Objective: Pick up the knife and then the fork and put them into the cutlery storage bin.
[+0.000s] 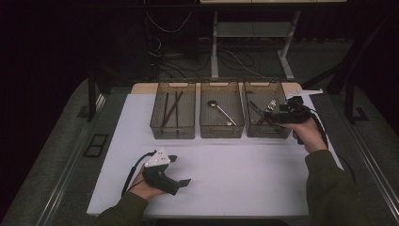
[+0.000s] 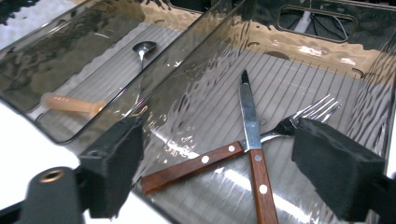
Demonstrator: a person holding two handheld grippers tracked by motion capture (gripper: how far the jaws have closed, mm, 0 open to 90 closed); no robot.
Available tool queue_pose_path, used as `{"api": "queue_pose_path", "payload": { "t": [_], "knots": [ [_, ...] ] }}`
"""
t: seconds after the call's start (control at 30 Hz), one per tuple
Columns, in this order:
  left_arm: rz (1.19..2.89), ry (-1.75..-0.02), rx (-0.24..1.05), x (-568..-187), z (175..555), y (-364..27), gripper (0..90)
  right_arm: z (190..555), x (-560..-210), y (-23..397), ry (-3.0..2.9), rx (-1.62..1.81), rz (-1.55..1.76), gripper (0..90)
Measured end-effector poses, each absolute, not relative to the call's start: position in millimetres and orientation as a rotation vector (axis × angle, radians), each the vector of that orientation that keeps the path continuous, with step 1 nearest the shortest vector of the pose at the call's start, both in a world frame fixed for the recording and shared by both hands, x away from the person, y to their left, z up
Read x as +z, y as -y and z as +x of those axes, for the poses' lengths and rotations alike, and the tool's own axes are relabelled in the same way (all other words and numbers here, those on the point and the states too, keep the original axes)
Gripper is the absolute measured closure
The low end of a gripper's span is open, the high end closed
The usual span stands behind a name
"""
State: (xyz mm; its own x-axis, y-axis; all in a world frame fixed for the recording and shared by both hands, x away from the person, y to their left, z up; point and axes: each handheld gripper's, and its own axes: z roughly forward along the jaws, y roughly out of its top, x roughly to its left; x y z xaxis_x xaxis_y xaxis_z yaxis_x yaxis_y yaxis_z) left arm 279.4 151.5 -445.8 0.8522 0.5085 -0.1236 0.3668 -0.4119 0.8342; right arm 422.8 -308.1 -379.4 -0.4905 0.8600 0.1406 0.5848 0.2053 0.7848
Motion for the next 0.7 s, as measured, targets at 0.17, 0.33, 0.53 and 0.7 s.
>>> {"api": "queue_pose_path", "payload": {
  "t": [0.17, 0.33, 0.53, 0.7],
  "knots": [
    [2.044, -0.633, 0.189, -445, 279, -152, 0.0, 409, -379, 308, -2.153, 1.199, 1.306, 14.5],
    [2.046, -0.629, 0.192, -445, 278, -153, 0.0, 391, -379, 300, -2.153, 1.241, 1.254, 14.5],
    [2.044, -0.624, 0.193, -445, 278, -155, 0.0, 370, -384, 289, -2.164, 1.269, 1.202, 14.5],
    [2.039, -0.621, 0.19, -444, 278, -156, 0.0, 352, -392, 283, -2.176, 1.285, 1.178, 12.2]
  ]
}}
